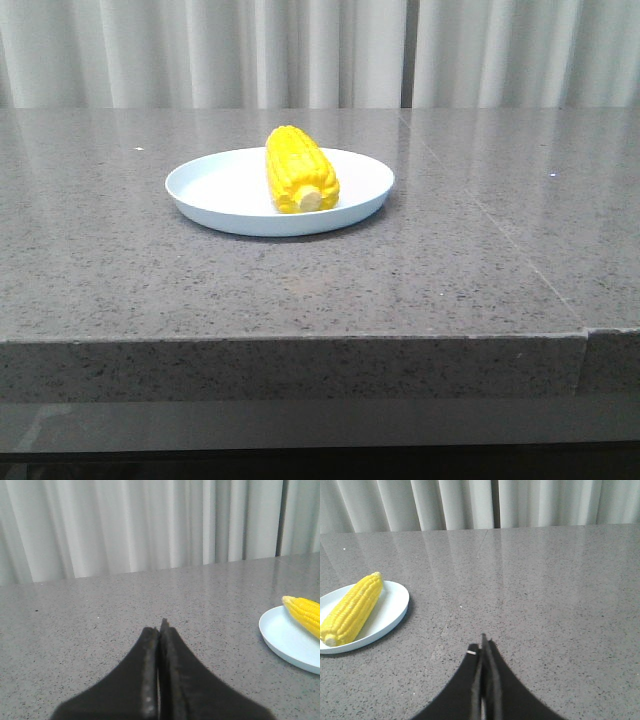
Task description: Place corn on plate with both arms
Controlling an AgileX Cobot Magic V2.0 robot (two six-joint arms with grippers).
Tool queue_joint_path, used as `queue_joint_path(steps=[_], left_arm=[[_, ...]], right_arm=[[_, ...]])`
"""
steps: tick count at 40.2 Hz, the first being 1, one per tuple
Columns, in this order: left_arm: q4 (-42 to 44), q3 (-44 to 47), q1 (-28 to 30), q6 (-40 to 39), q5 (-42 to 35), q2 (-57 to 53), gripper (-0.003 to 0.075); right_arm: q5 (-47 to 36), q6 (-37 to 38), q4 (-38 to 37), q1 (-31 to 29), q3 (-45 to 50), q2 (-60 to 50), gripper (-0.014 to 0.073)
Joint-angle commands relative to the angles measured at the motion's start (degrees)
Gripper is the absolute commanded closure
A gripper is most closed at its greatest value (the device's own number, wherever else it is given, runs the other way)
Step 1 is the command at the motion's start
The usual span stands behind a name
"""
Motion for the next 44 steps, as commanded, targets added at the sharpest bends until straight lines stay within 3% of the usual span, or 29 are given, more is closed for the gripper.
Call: queue_joint_path(steps=[1,9,16,28,44], left_arm=[[-0.98,-1.58,0.16,0.47,-5.34,0.54,0.074],[-12.42,-0.73,3.21,13.15,-5.69,0.54,0.0741],[-12.75,4.92,7.52,12.55,-11.27,-1.19,0.074],[-14.05,15.29,11.72,12.45,-11.8,-10.66,0.0741],[-14.17,21.27,12.49,12.45,-14.28,-10.91,0.0741]], right_arm=[[-5.09,-0.3,-0.49,-0.32,-1.35,0.4,0.0684],[-5.09,-0.3,-0.49,-0.32,-1.35,0.4,0.0684],[-5.09,-0.3,-0.49,-0.32,-1.35,0.4,0.0684],[-5.09,-0.3,-0.49,-0.32,-1.35,0.4,0.0684],[-4.97,-0.3,-0.49,-0.32,-1.35,0.4,0.0684]])
